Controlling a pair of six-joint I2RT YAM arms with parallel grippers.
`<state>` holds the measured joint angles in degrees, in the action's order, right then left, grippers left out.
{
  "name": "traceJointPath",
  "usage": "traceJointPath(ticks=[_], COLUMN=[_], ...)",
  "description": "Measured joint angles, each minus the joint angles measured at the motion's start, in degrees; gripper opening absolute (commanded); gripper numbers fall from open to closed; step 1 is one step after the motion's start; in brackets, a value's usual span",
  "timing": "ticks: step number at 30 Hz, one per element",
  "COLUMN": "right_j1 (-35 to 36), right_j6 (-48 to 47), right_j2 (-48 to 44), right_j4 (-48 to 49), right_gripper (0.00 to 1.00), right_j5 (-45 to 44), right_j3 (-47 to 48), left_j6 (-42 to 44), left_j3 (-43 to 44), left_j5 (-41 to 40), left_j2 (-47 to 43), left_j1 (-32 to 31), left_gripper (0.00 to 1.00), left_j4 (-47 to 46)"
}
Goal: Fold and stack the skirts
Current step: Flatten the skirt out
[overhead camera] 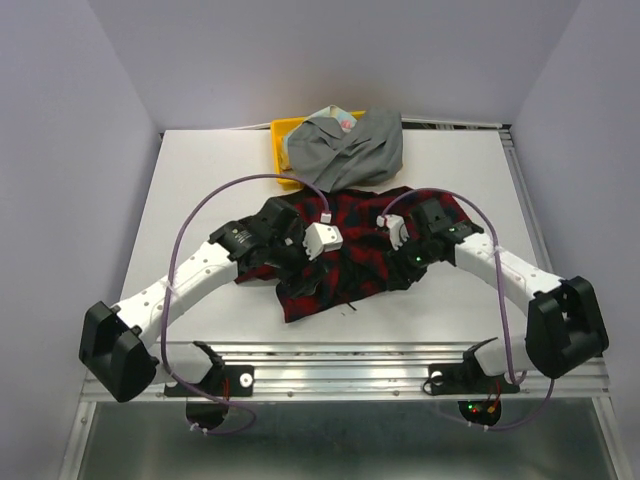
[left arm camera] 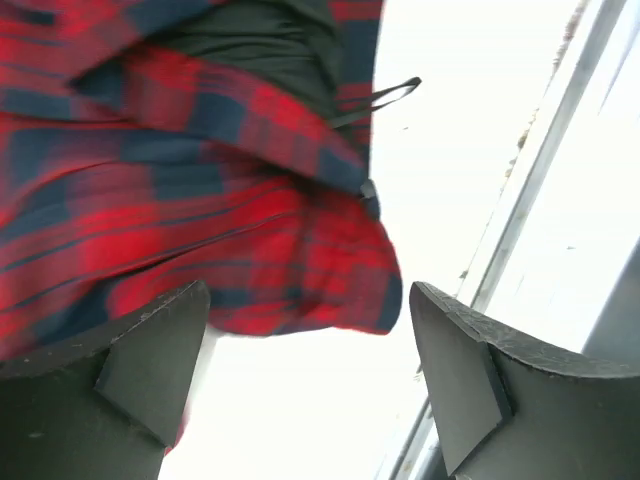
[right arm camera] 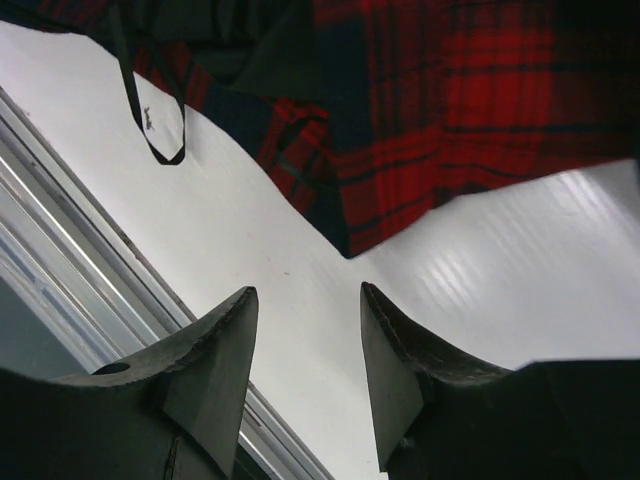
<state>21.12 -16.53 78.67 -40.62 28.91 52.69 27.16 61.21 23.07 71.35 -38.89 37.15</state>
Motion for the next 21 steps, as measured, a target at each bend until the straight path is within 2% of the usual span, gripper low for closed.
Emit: traceJointPath(ticks=[4, 10, 15, 19, 21], right_j1=[5.7, 6.7, 6.7, 6.7, 6.7], right_j6=[2.1, 4.9, 6.4, 7.1, 7.4], right_j2=[1.4, 5.2, 8.0, 8.6, 8.9], right_j4=[4.0, 9.9, 12.1, 13.0, 13.2], right_gripper=[0.52, 0.51, 0.46, 0.46, 0.46], right_j5=[-4.3, -11.1, -14.4, -15.4, -15.5], right_j3=[-1.3, -1.3, -1.3, -1.3, -1.3], left_j6=[-3.7, -10.0, -13.2, -14.9, -15.5], left_j3=[-1.6, -4.7, -6.5, -6.5, -6.5], left_j5=[0.0, -0.5, 0.8, 2.1, 2.4], left_j2=[2.7, 9.0, 11.8, 13.8, 15.4], left_j1=[-1.7, -2.3, -4.2, -4.7, -4.7], left_gripper=[0.91, 0.91, 0.9, 0.85, 0.79], left_j4=[-2.2, -7.3, -10.1, -12.9, -14.0])
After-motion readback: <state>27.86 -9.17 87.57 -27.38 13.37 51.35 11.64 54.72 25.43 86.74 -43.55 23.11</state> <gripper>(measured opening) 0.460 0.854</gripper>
